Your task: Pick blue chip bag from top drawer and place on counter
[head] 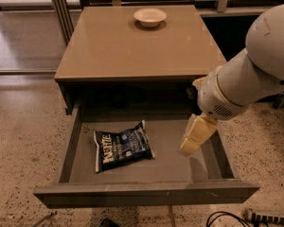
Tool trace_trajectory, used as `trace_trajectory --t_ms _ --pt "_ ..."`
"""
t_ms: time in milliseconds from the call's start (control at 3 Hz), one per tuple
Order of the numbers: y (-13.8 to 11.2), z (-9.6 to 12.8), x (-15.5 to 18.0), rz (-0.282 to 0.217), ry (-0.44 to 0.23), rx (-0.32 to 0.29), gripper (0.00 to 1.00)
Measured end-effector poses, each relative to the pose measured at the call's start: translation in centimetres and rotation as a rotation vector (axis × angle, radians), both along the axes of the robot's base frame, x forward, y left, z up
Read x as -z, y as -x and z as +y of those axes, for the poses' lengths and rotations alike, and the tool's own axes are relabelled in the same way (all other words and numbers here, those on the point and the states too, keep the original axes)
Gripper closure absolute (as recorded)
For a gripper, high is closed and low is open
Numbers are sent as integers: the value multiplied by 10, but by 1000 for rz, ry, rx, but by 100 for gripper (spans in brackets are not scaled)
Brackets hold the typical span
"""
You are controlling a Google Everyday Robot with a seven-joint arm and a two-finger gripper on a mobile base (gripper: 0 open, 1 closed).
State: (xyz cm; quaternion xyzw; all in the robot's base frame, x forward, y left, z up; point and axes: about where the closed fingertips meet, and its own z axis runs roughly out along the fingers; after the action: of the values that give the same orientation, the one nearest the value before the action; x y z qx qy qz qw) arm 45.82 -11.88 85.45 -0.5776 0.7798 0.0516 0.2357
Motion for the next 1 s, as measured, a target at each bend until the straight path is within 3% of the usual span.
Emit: trace_trajectory --t_ms 667,1000 --pt "-35 58 32 -57 -154 -30 0" --pt "-58 100 46 -105 -179 -84 0"
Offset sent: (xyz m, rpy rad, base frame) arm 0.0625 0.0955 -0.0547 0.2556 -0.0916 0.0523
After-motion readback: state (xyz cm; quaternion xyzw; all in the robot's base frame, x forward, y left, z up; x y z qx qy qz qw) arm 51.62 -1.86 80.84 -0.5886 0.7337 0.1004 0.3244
